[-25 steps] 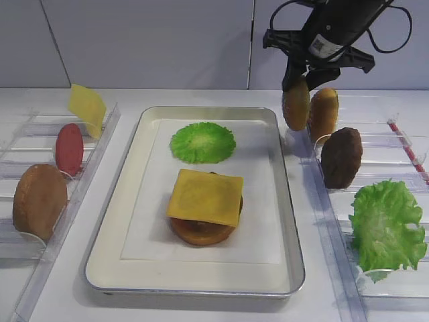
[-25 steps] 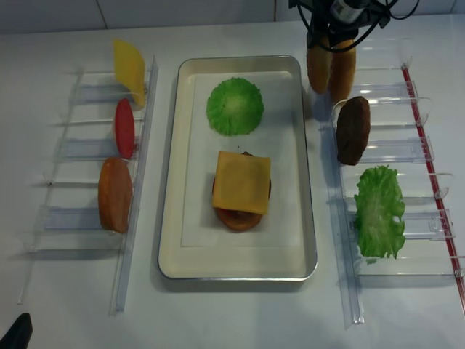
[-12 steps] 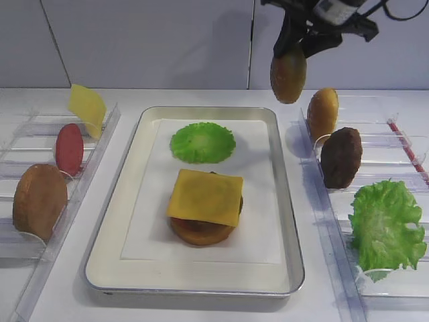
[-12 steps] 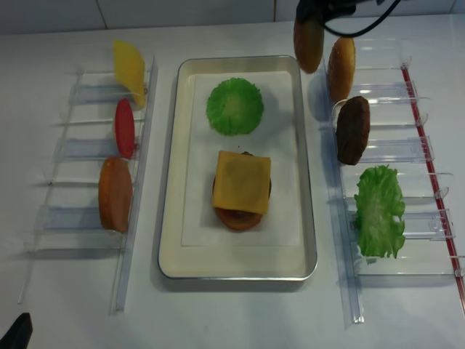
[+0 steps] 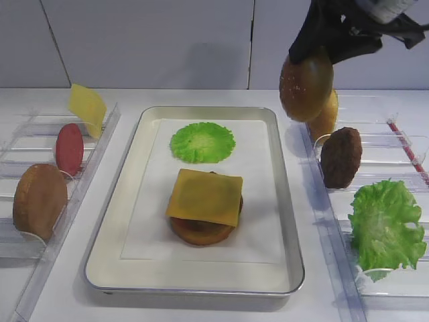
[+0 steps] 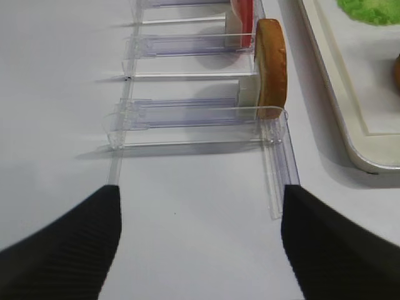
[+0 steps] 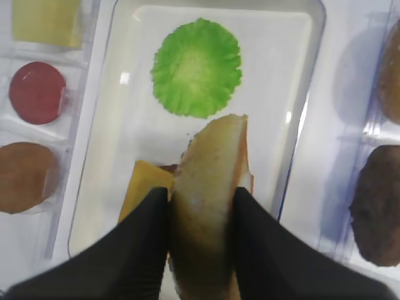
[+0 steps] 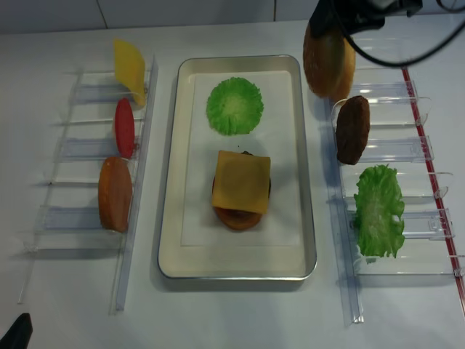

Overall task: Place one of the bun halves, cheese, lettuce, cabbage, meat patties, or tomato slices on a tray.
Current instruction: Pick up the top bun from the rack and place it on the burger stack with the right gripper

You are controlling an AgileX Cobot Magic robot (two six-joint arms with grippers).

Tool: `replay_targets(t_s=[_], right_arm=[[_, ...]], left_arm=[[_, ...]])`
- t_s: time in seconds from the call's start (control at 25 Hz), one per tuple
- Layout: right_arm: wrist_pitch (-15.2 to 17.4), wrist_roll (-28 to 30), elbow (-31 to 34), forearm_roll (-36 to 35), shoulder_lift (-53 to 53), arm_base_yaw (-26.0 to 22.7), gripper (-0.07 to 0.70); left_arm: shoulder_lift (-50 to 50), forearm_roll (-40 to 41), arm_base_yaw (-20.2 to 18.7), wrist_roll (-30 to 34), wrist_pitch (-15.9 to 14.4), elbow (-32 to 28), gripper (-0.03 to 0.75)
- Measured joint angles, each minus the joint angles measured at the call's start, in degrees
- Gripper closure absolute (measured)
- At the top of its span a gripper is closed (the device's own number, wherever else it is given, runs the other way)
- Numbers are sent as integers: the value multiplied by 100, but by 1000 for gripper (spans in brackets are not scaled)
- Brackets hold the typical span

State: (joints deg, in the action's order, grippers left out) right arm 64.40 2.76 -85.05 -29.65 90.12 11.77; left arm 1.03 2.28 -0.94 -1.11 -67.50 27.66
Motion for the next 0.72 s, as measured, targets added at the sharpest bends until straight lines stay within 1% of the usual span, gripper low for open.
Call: replay_targets(t_s=[0.08, 0.24, 0.4, 0.56, 0.64, 0.72], right_arm=[[-236, 303, 645, -349, -411, 0, 367], [-560, 877, 1753, -1193, -1153, 0, 367], [-769, 1262, 2594, -1768, -1746, 0, 367], [-960, 1520, 3296, -2287, -2201, 0, 370], [-1055, 1832, 3658, -2707, -2327, 0, 370], [-1116, 2298, 3994, -3423, -2386, 0, 370]], left_arm=[[0, 0, 0, 0, 0, 0, 183], [0, 0, 0, 0, 0, 0, 183], [0, 0, 0, 0, 0, 0, 183], [0, 0, 0, 0, 0, 0, 183], [0, 0, 0, 0, 0, 0, 183], [0, 0, 0, 0, 0, 0, 183]])
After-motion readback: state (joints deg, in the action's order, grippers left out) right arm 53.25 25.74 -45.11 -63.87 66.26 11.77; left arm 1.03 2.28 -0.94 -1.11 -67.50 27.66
